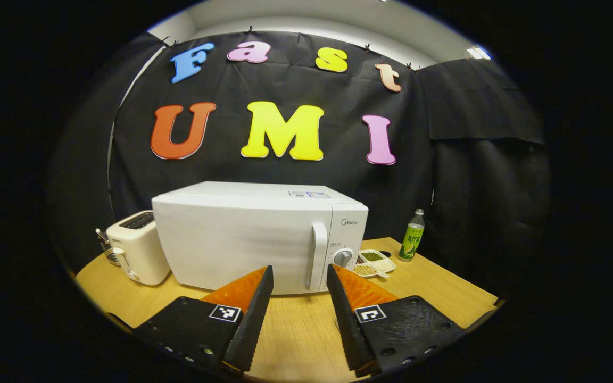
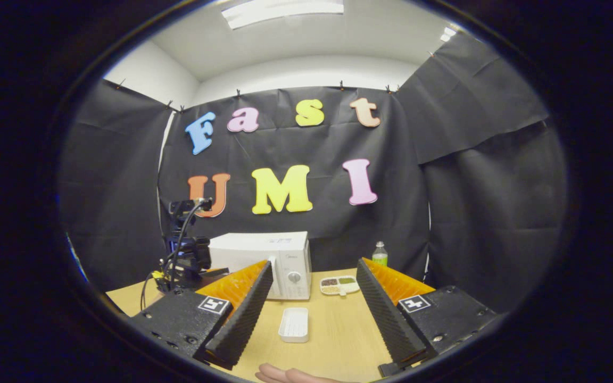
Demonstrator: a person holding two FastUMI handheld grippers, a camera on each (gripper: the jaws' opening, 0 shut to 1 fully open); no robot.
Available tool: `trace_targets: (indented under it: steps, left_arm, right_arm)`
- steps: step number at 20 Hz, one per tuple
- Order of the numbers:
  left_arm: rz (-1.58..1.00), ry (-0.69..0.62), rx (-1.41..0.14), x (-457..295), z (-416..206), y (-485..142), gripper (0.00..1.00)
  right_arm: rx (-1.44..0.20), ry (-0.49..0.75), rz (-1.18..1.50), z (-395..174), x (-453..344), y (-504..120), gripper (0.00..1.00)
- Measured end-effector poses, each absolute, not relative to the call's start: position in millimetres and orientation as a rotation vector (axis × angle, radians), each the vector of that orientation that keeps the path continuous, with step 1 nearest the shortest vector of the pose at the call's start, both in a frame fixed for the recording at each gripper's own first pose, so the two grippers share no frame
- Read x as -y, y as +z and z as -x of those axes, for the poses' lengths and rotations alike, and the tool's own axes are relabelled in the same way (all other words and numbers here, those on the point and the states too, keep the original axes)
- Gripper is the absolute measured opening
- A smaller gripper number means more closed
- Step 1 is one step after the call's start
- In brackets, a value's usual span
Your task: Open the microwave oven with the left hand, put the food in, and close the microwave oven.
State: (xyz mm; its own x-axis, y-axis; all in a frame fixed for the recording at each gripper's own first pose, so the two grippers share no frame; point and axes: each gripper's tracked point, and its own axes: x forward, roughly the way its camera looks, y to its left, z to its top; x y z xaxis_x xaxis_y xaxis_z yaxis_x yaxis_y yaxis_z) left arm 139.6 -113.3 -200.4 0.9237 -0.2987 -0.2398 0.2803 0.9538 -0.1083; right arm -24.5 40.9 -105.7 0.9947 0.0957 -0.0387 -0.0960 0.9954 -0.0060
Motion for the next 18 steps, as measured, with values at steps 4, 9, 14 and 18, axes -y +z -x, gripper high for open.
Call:
trace_targets:
  steps: [4,9,14,18]
  left_arm:
    - [0.059,-0.254,-0.209,91,-105,-160,0.83]
    - [0.052,-0.232,-0.199,69,-60,-121,0.82]
    - [0.029,-0.201,-0.125,50,-4,-82,0.95]
    - [0.004,-0.128,-0.091,33,22,-70,0.95]
  right_arm:
    - [-0.014,0.098,0.018,29,-47,-92,1.00]
    - [0.025,0.055,0.021,33,-34,-75,0.91]
    - [0.037,0.027,0.036,35,-21,-68,0.91]
    - [0.053,0.025,0.032,46,-27,-59,0.92]
